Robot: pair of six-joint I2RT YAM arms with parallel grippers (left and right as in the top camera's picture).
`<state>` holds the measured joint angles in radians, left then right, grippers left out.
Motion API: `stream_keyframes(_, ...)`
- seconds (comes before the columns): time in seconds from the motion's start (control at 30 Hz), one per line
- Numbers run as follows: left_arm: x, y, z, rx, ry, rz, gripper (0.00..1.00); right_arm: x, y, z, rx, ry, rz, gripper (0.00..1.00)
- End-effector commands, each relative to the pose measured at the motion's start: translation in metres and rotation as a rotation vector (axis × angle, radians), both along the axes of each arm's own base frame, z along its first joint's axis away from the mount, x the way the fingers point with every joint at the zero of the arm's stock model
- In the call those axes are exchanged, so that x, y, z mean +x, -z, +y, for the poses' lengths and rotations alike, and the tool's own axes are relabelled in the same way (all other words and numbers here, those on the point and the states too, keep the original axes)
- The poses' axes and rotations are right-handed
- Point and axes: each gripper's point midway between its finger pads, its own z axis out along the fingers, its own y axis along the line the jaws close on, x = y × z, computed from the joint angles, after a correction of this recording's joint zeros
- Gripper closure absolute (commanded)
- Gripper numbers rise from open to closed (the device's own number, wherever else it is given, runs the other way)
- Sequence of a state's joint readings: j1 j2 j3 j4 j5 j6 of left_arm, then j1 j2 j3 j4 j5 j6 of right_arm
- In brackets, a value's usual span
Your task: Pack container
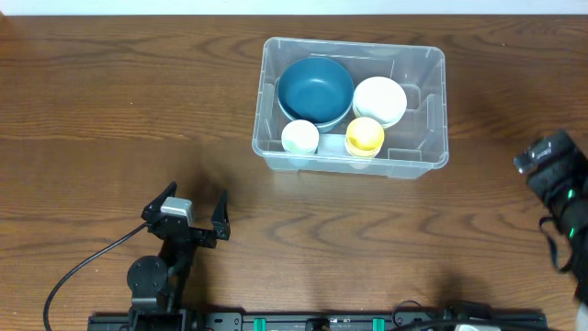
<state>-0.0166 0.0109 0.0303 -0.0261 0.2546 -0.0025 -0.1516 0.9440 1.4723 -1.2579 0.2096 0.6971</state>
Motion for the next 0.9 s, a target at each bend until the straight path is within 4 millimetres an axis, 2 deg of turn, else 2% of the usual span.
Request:
stream_keyframes(0.0, 0.001, 0.016, 0.003, 0.007, -0.012, 0.039, 0.02, -0.004, 0.018, 0.009, 0.024, -0.03, -0.067, 0.01)
stream_keyframes(0.17, 0.001, 0.016, 0.003, 0.007, -0.012, 0.038, 0.02, 0.0, 0.05, 0.023, 0.045, -0.102, -0.244, 0.01)
stream_keyframes(0.33, 0.001, 0.016, 0.003, 0.007, -0.012, 0.039, 0.02, 0.004, 0.088, 0.023, 0.024, -0.111, -0.369, 0.01)
stream_keyframes(0.43, 0.001, 0.016, 0.003, 0.007, -0.012, 0.039, 0.02, -0.002, 0.122, 0.023, 0.022, -0.103, -0.353, 0.01)
stream_keyframes(0.5, 0.001, 0.016, 0.003, 0.007, -0.012, 0.039, 0.02, -0.008, 0.143, 0.014, -0.002, -0.057, -0.326, 0.01)
stream_keyframes(0.6, 0.001, 0.016, 0.003, 0.007, -0.013, 0.039, 0.02, -0.012, 0.166, 0.01, -0.014, -0.032, -0.301, 0.01)
stream_keyframes(0.73, 0.001, 0.016, 0.003, 0.007, -0.012, 0.039, 0.02, -0.017, 0.178, 0.002, -0.042, 0.011, -0.3, 0.01)
stream_keyframes(0.87, 0.001, 0.016, 0.003, 0.007, -0.012, 0.039, 0.02, -0.021, 0.162, -0.01, -0.093, 0.077, -0.371, 0.01)
